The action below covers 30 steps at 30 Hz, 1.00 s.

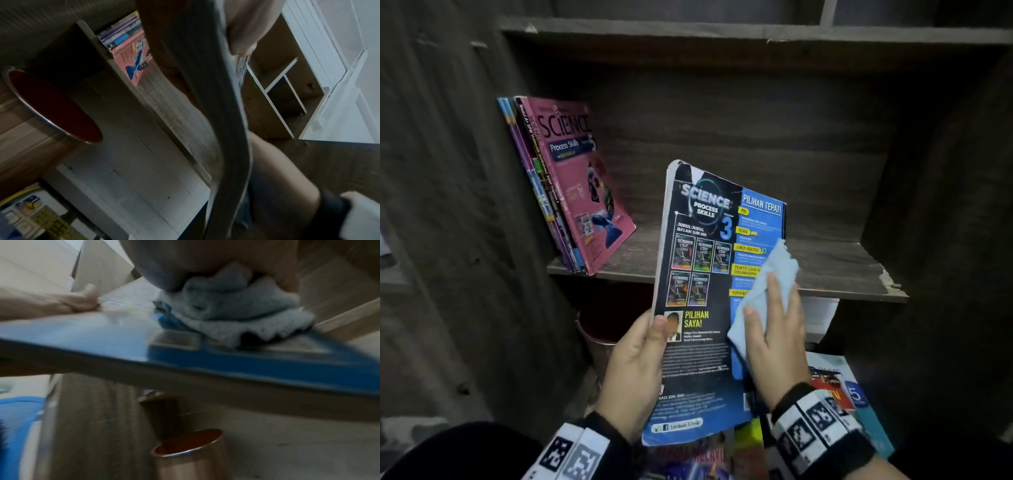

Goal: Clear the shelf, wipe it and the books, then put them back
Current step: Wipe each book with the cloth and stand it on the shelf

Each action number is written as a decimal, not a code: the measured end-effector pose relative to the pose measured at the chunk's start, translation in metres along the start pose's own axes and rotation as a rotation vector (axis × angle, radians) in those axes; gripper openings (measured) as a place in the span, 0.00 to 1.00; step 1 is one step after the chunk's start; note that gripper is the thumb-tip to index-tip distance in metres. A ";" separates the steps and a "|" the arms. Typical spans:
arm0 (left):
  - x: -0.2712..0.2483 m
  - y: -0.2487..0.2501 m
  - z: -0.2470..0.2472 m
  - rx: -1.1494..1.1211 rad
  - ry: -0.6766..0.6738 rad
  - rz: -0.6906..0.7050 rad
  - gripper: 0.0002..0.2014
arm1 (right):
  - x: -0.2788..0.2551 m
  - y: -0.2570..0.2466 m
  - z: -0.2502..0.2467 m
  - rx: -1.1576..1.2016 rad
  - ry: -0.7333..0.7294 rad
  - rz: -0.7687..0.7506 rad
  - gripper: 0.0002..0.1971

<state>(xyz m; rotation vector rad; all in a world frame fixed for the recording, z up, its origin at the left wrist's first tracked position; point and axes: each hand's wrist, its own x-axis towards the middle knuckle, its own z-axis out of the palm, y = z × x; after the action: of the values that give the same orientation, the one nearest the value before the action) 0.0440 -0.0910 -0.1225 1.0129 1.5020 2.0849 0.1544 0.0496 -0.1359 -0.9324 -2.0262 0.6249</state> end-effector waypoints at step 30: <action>-0.022 -0.002 0.011 0.269 -0.301 -0.026 0.12 | 0.034 0.008 -0.021 0.135 0.193 0.022 0.22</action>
<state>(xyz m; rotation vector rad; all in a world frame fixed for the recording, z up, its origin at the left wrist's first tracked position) 0.0662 -0.0979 -0.1294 1.3287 1.6499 1.6509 0.1610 0.0836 -0.1141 -0.8997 -1.7829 0.6492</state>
